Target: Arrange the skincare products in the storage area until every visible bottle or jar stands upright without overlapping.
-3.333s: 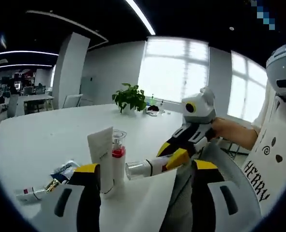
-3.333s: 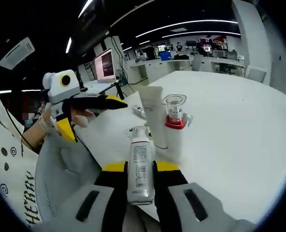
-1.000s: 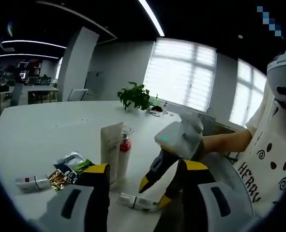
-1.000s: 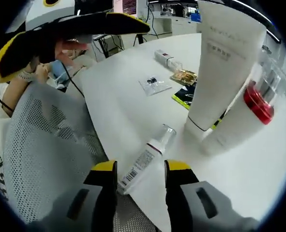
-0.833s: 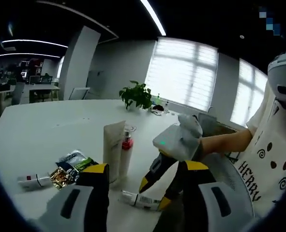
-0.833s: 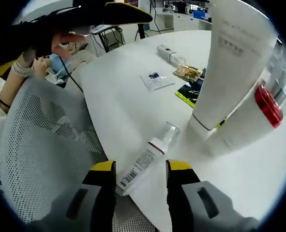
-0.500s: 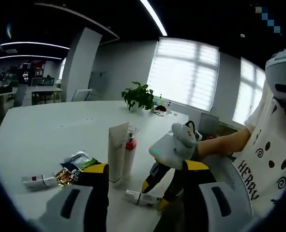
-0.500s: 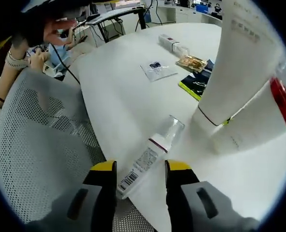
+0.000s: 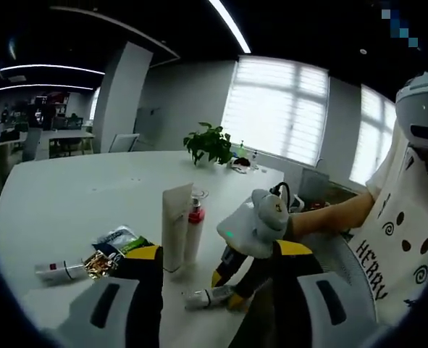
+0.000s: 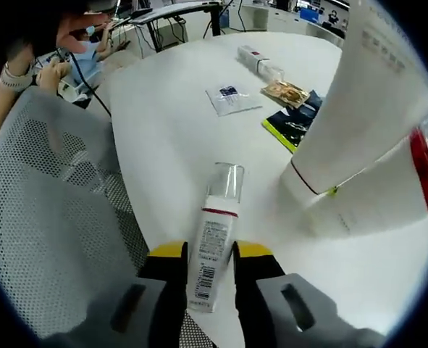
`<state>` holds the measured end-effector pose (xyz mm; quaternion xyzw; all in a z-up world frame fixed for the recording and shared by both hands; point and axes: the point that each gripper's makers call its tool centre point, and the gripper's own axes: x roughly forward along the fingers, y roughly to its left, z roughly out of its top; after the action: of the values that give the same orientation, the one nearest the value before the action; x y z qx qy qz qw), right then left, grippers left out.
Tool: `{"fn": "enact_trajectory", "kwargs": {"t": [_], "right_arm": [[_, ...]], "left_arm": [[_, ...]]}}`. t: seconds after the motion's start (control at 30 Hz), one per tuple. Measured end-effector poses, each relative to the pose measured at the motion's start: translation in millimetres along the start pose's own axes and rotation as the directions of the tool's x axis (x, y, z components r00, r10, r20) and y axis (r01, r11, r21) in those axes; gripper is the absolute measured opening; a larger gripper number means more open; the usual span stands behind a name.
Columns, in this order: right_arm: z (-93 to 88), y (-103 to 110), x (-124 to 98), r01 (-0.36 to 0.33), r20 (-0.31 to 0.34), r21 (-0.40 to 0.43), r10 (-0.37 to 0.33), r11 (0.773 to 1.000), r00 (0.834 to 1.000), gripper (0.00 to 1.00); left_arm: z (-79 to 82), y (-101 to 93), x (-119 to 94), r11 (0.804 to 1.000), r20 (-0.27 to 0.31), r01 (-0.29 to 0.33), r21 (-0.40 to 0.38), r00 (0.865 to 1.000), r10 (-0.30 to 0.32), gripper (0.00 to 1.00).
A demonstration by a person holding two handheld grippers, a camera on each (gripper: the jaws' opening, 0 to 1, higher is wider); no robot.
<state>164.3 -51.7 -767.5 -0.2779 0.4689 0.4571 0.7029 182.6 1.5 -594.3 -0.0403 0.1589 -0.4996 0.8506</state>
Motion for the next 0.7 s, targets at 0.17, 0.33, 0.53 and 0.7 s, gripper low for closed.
{"fn": "enact_trajectory", "kwargs": {"t": [0.17,0.33,0.53,0.7], "right_arm": [[0.5,-0.7,1.2,-0.001,-0.004,-0.030,0.001,1.000,1.000,0.24],[0.5,-0.3,1.4,0.005,-0.003,-0.054,-0.006,0.999,1.000,0.24],[1.9,-1.9,3.1,0.015,-0.005,-0.067,-0.016,0.998,1.000,0.23],[0.3,-2.5,2.5,0.008,-0.018,-0.075,-0.010,0.997,1.000,0.21]], "left_arm": [[-0.3,1.3,-1.2,1.000,0.002,-0.011,-0.004,1.000,0.011,0.54],[-0.9,2.7,0.3,1.000,0.002,-0.016,-0.009,1.000,0.016,0.54],[-0.7,3.4,2.1,1.000,0.005,-0.010,-0.014,1.000,0.010,0.54],[-2.4,3.7,2.2,1.000,0.005,-0.012,-0.017,1.000,0.012,0.54]]}}
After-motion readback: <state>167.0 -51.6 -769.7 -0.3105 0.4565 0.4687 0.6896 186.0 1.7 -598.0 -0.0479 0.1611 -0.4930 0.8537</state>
